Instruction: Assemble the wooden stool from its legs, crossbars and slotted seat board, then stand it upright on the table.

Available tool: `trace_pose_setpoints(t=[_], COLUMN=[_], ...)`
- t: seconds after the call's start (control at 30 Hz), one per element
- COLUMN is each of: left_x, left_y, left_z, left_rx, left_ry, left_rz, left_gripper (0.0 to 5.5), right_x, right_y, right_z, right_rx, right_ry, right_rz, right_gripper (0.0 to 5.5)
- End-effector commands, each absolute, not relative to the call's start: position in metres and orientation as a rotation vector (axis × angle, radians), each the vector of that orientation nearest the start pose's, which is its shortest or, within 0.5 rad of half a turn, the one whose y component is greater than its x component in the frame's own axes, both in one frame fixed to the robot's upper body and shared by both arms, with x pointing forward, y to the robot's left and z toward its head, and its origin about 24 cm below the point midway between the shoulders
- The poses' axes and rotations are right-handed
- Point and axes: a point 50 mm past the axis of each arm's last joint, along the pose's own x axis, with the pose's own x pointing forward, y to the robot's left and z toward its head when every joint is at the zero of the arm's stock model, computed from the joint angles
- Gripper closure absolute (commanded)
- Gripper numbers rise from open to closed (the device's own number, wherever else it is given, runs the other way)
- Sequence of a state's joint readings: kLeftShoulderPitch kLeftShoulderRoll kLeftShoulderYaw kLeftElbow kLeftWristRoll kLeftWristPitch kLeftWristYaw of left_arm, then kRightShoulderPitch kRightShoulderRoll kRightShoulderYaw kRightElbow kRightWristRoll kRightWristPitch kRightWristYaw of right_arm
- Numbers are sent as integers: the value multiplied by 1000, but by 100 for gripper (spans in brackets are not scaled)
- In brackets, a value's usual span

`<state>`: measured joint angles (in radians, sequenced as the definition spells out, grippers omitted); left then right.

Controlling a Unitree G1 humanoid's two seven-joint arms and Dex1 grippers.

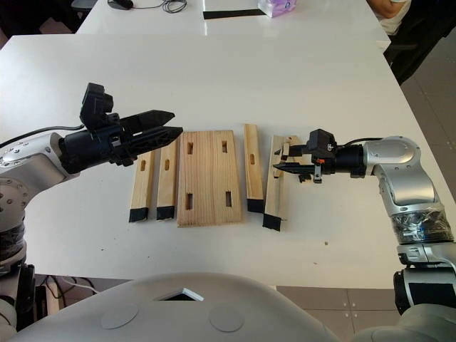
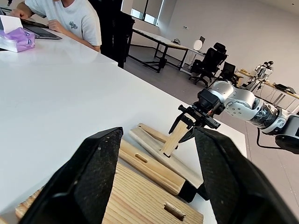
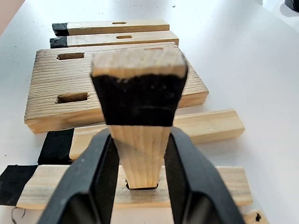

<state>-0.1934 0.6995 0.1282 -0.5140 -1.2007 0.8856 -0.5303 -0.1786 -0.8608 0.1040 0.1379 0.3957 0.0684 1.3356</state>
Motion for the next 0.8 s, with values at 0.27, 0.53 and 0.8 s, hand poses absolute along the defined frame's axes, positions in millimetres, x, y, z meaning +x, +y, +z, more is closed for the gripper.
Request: trace_pose_setpoints(t=[0.27,0.53,0.8], left_x=[226,226,221], left_y=[159,163,164], left_z=[174,173,173], left_rx=[-260,-258,-265], left_ry=[244,224,186], left_rz=[-1127,-1089,-1053], left_gripper=[269,269,269], right_x=[202,217,229], right_y=[-248,-254,-247], right_z=[12,68,161], right_rx=[-232,-212,-183], right_ry=[634,413,138], right_rz=[1126,1038,1039], right_gripper=[298,252,252])
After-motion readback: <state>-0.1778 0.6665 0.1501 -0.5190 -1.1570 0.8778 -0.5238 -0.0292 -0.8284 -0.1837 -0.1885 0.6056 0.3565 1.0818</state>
